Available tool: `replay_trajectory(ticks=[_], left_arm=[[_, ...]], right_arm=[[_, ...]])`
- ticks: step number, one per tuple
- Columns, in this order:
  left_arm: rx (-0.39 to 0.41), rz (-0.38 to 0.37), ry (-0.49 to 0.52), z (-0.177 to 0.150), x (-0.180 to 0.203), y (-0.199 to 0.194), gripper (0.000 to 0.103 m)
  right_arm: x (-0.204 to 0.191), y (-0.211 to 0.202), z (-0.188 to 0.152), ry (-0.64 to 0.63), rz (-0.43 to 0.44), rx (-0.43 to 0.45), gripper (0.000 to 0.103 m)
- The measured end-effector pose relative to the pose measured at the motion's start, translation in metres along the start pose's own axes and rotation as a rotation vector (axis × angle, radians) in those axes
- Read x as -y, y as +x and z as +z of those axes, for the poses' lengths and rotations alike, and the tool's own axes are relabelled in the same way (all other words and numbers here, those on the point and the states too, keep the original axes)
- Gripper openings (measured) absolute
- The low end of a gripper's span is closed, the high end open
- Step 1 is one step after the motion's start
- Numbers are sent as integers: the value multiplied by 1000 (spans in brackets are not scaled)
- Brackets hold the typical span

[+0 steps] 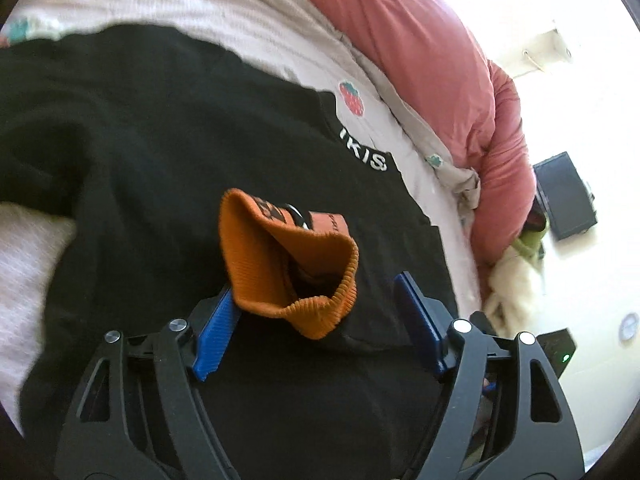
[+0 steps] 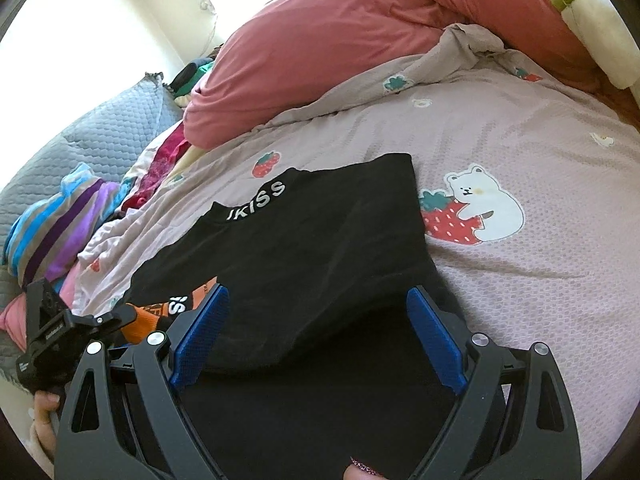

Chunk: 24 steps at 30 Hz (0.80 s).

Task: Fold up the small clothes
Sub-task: 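Lower the sock onto the shirt chest and open the left gripper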

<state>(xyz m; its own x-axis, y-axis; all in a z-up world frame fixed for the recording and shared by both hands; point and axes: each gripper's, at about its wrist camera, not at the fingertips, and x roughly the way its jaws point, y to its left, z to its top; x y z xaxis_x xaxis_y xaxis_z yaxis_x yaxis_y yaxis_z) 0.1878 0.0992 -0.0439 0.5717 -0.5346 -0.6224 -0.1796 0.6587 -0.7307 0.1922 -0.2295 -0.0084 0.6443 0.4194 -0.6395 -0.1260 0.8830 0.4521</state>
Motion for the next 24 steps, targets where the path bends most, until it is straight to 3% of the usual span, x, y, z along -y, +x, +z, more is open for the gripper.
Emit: replay_trajectory(ticks=[3,7,10,15,20,24], left_arm=[[-5,32,-37,4,0,8,63],[9,85,-37,11,1,16,20],[25,98,20,16,9,14,11],[96,97,165,30,43,-6,8],[180,151,327,42,71,-24,8],[167,237,342,47,55,-21,19]], right_arm=[[1,-1,0,3,-7,6,89],[7,-3,0,14,-12,7,89],[10,-5,1,13,-26,13,89],[17,-8,2,18,-42,21,89],[18,-8,3,15,-48,20,89],[15,-3,3,3,-58,9,89]])
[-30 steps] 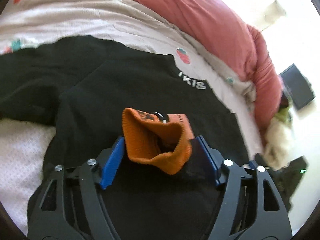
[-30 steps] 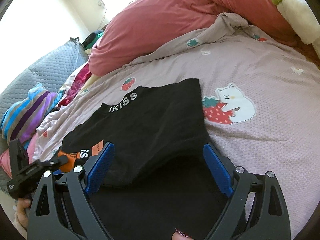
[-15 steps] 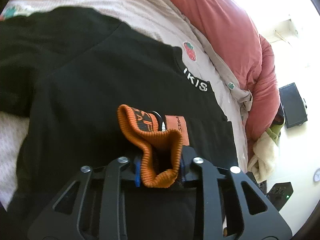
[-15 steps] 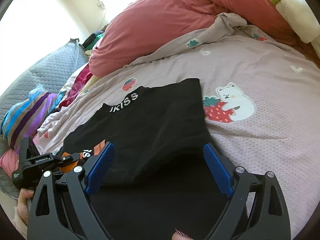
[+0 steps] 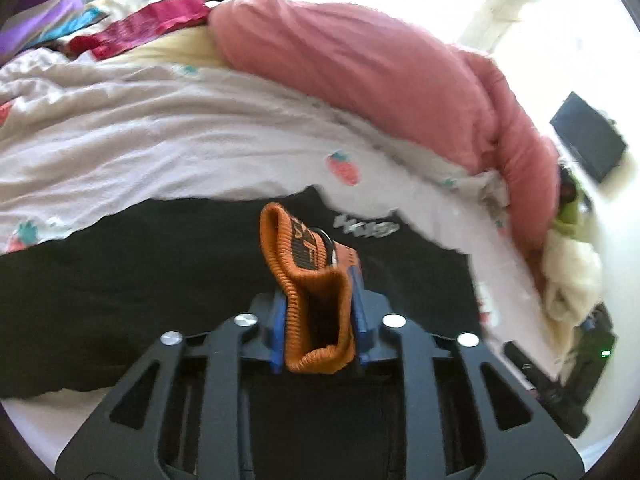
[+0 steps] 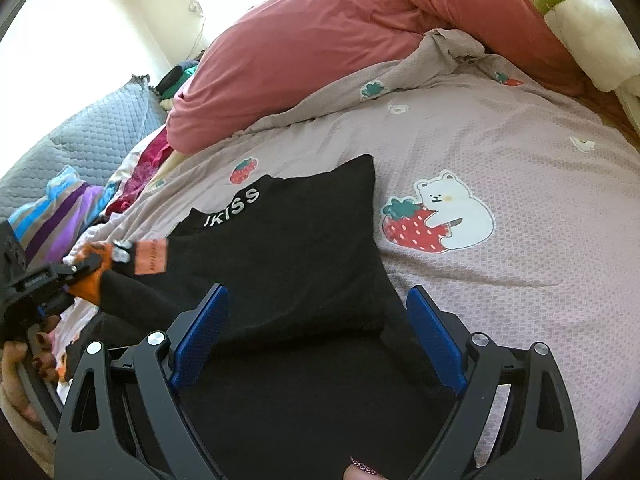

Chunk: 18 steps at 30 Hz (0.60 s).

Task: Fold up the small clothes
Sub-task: 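Lower the sock onto the shirt chest and open the left gripper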

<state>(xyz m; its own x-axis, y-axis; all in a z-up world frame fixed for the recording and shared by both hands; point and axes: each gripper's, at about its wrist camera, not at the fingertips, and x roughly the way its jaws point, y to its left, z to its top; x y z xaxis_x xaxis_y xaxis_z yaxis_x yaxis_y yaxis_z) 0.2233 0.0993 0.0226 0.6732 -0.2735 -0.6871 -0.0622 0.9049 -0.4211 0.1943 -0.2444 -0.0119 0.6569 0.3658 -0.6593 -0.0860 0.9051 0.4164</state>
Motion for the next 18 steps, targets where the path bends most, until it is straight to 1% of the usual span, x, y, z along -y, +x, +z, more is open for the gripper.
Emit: replay_trajectory(ticks=[3,5,8,11,14,16,18], left_arm=[[1,22,-52,-5,-27,-1,19],[22,57,-78,-5,-40,-6,19],[45,85,-85,-3,-47,-13,19],[64,85,-42,-1,-35,-19,20],[49,100,58,-6,-9,-10,21],[6,95,111,-12,5,5,21],[-53,89,117,-19,5,22,21]], right_arm=[[-6,3,0,-14,-5,-5,89],[-11,5,-1,-35,-12,-3,89],[-21,9,0,-72,-24,-4,89],[-32,16,0,-115,-35,-17,89],[-46,23,1,-165,-37,-25,89],[-56,28,2,-205,-37,-31,89],[-66,33,4,-246,-34,-40,89]])
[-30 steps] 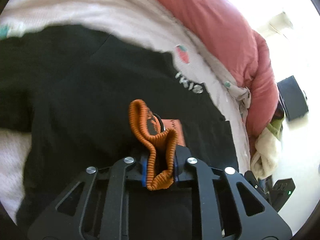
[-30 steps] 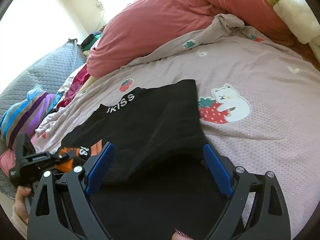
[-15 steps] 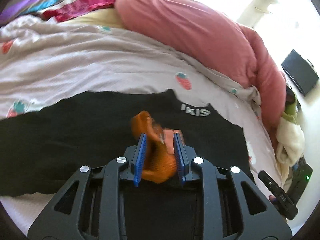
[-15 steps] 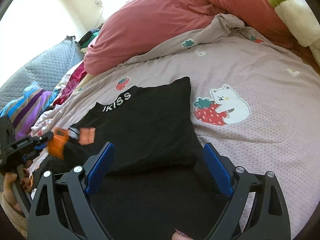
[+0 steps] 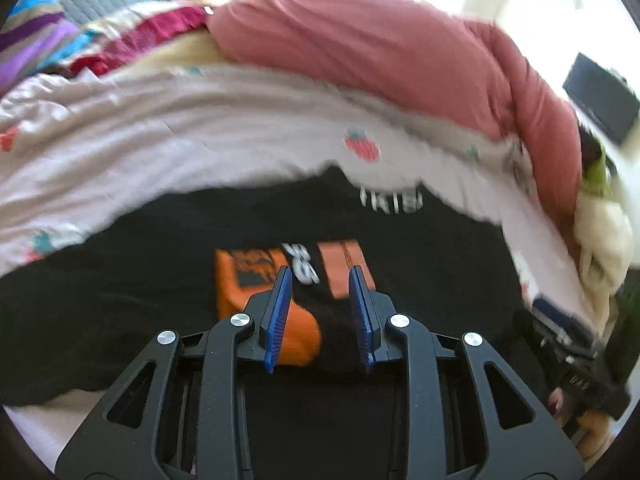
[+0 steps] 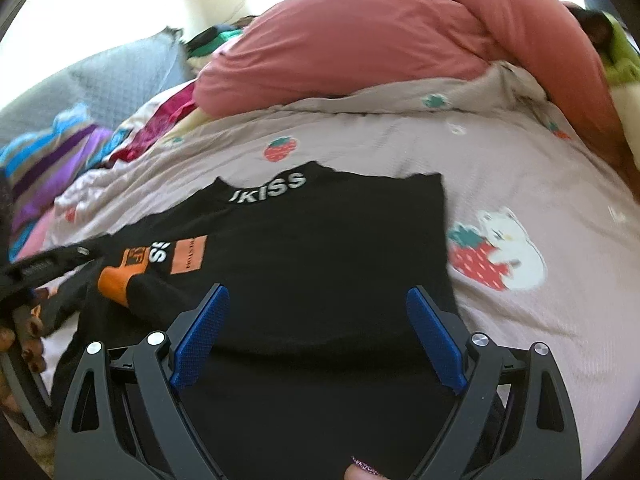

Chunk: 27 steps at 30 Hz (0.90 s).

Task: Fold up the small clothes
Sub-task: 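Lower the sock onto the shirt chest and open the left gripper, then move the left gripper to the second orange-cuffed black sock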

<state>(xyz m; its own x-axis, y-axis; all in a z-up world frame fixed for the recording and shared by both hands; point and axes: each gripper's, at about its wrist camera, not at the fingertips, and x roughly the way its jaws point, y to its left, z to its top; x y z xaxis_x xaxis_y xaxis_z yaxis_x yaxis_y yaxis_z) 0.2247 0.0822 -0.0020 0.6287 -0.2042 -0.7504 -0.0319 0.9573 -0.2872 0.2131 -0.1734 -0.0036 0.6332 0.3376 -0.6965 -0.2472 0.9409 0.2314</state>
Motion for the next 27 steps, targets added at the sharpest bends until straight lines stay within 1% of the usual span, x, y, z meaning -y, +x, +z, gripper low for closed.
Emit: replay_trajectory(ticks=[1,2,3,4,6,9,12,15,16,17,19,21,23,25,27], left_arm=[[-53,9,-20,-5,-6,13,21],[-87,26,-44,-8,-12,20,21],[-119,41,-89,-14,-23,27,21],[-124,14,-130,-19,-33,28,22],[-115,-10,-151,-22,-39,23,22],[-104,1,-129,-24,-38,16,23],[-105,3,-125,-27,-40,16,23],[-103,11,-111,-28,-37,13,24],[-103,12,-109,-27,-36,14,24],[-103,9,-110,-28,-36,13,24],[-101,9,-115,-27,-36,14,25],[-101,12,-115,-28,-35,12,26],[-98,21,-105,-28,-33,10,28],[-96,24,-97,-29,-30,8,34],[-91,29,-89,-30,-29,5,36]], right_arm=[[-3,1,1,-8,0,-3,89],[-6,3,3,-19,5,-6,89],[-8,3,4,-24,9,-7,89],[-10,4,6,-31,12,-6,89],[-13,6,8,-48,13,-10,89],[-15,10,9,-68,10,-19,89],[-14,19,9,-81,-13,-49,89],[-1,40,2,-95,-108,-125,89],[7,50,-3,-84,-144,-169,88],[14,55,-8,-62,-131,-188,88],[19,51,-11,-38,-98,-165,88],[19,47,-10,-34,-95,-159,88],[21,43,-10,-14,-85,-156,89],[21,37,-11,-10,-78,-142,89],[19,31,-13,-7,-70,-129,89]])
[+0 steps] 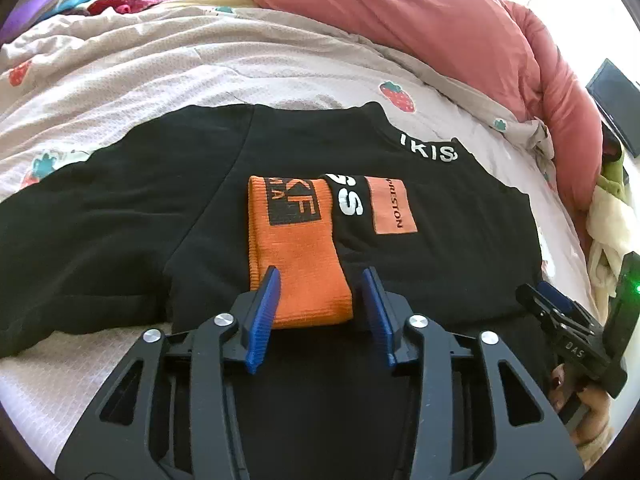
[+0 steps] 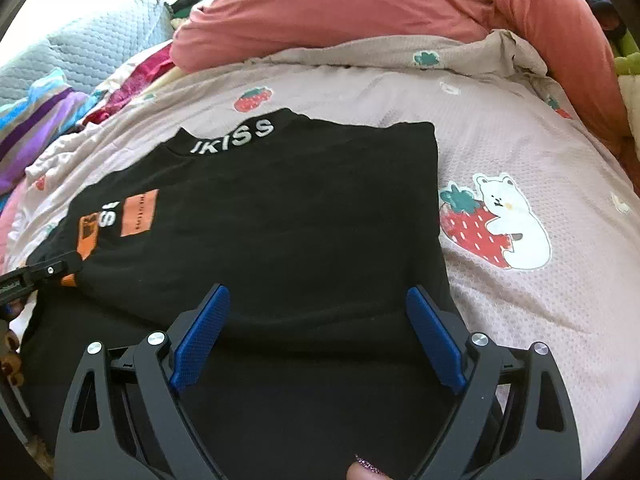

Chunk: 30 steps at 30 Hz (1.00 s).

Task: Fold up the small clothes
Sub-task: 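Move the left gripper to the second orange-cuffed black sock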

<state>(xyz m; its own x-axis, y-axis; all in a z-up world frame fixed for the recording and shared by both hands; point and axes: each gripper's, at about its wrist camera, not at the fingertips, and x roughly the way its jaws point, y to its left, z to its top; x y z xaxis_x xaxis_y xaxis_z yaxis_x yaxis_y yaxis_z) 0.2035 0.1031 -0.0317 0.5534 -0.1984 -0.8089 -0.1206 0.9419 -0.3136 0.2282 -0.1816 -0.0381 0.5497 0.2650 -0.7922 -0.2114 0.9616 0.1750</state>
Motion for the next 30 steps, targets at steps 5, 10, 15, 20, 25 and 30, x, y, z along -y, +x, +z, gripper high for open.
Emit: replay_trajectory(ticks=[5,10,15,20,25,30], left_arm=[[17,2,-4,-3,-2,-10,41],[28,21,-9,-6,-6,-17,44],[53,38,-8,-7,-8,-27,59],[92,60,-18,-6,-14,-40,64],[131,90,-47,-5,-25,-55,86],[180,106,-78,-6,-37,-72,93]], right_arm=[[-4,-11,-4,-4,15,17,89],[-10,-20,-3,-8,38,31,89],[-19,-27,-1,-21,58,42,96],[-28,-31,0,-29,73,49,97],[-43,-35,3,-53,94,59,98],[-61,-38,6,-90,103,68,98]])
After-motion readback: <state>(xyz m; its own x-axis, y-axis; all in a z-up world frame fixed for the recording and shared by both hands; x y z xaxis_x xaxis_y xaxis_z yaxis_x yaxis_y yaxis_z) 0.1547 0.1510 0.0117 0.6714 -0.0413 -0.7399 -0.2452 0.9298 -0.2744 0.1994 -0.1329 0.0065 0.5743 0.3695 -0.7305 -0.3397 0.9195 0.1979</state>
